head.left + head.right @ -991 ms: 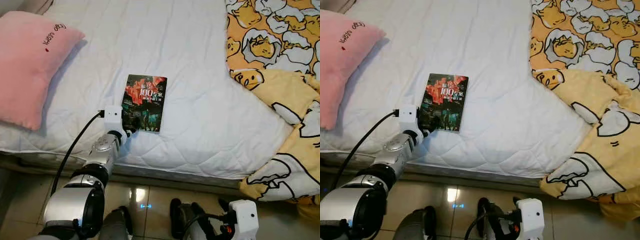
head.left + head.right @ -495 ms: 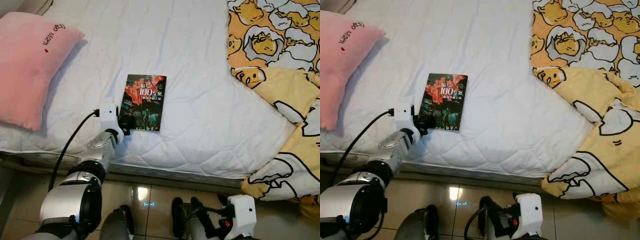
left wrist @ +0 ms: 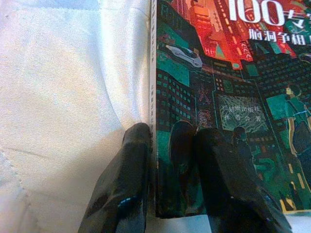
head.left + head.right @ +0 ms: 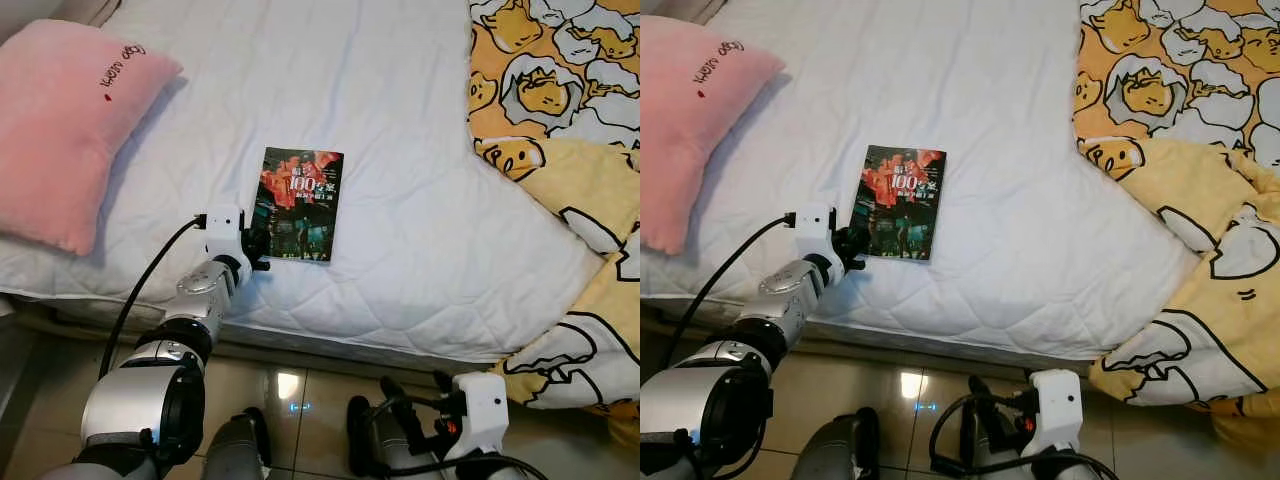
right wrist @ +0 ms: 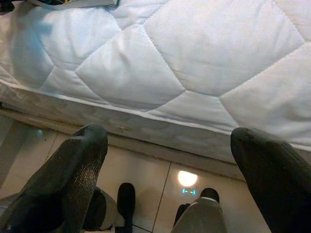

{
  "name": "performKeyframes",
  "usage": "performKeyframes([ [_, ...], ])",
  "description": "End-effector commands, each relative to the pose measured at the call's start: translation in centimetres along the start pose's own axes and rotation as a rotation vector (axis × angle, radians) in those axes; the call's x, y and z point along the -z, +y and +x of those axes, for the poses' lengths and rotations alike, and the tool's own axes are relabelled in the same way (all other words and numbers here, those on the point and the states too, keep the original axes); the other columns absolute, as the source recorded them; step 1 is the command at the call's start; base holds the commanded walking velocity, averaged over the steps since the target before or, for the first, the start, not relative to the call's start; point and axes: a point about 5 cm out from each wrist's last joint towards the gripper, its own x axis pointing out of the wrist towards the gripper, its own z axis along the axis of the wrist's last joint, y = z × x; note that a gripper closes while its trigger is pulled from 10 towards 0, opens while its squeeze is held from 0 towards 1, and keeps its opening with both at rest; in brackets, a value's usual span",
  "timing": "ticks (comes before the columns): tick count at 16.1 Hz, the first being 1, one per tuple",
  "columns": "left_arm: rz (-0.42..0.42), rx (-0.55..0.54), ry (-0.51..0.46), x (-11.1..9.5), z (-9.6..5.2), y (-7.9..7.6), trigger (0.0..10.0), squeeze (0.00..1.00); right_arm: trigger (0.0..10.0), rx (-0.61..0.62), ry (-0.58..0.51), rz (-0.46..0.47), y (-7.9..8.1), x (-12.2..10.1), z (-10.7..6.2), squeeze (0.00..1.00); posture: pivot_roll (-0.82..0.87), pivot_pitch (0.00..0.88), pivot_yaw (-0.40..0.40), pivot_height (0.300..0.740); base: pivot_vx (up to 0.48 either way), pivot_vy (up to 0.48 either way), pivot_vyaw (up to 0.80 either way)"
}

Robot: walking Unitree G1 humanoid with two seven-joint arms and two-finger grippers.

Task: Clean up the room

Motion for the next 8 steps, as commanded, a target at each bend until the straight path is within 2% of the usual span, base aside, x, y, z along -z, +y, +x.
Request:
performKeyframes([
  [1, -0.040, 0.054, 0.074, 1.9, -0.1, -1.1, 0.0, 0.00, 10.0, 0.027, 0.027, 0.007, -0.6, 0.7, -0.1, 0.00, -0.11, 0.243, -0.003, 0.740, 0.000, 0.000, 0.00],
  [3, -0.041, 0.075, 0.026, 1.0, 0.0, -1.2, 0.0, 0.00, 10.0, 0.021, 0.012, 0.007, -0.5, 0.5, 0.6, 0.00, -0.09, 0.197, 0.008, 0.740, 0.000, 0.000, 0.00],
  [5, -0.050, 0.183, -0.130, -2.4, 0.5, -2.0, 0.0, 0.00, 10.0, -0.009, -0.026, -0.004, -0.4, 0.0, 3.4, 0.00, -0.03, 0.031, 0.036, 0.740, 0.000, 0.000, 0.00],
  [8, -0.046, 0.222, -0.210, -4.3, 0.4, -1.8, 0.0, 0.00, 10.0, -0.003, -0.077, -0.007, -0.5, -1.2, 5.0, 0.00, 0.00, 0.000, 0.045, 0.740, 0.000, 0.000, 0.00],
])
